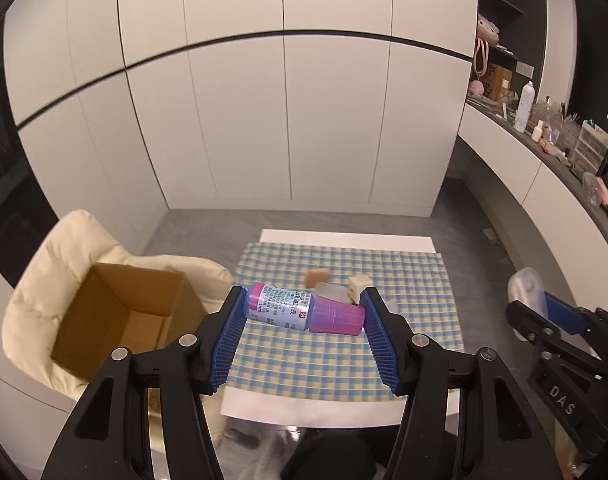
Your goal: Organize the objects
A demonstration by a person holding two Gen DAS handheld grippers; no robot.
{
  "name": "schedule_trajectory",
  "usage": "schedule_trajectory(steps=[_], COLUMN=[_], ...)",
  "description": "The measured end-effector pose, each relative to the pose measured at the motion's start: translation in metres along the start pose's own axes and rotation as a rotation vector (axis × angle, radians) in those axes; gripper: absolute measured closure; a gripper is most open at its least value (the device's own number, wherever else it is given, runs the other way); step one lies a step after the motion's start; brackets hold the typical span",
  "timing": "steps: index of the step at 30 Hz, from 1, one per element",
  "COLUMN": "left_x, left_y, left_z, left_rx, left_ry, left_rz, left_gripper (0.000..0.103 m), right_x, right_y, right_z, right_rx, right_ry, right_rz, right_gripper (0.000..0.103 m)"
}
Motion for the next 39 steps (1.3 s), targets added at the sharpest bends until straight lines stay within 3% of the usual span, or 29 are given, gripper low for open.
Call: schedule_trajectory(steps=[11, 21, 39], left_x=[0.007, 0.019, 0.017], left_y=[0.034, 0.068, 0.164], left_z=[0.029, 0.036, 0.038], left_rx=[-0.010, -0.017, 0.046], left_ry=[0.042, 0.027, 0.064], left_rz=[-0.004, -0.004, -0.039], left_gripper=[0.045, 0.045, 0.045], right_x=[0.002, 0.009, -0.008], right_y=[0.041, 0.090, 0.180], right_z=[0.027, 0.030, 0.038], right_rx=[-0.005, 0.024, 0.092], right_ry=[0.019, 0.001, 0.001], right_rz=[-0.013, -0.010, -0.044], right_gripper=[0.063, 0.063, 0.063])
Point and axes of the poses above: each gripper's, at about its wrist camera, not at the fingertips, and z roughly against the way its jaws point, x to its left, y to its underside, the point moved 8 cm from there along -z, roughly the way its jaws point, and after that the axes turned 10 degrees about -y, right-handed, at the moved point
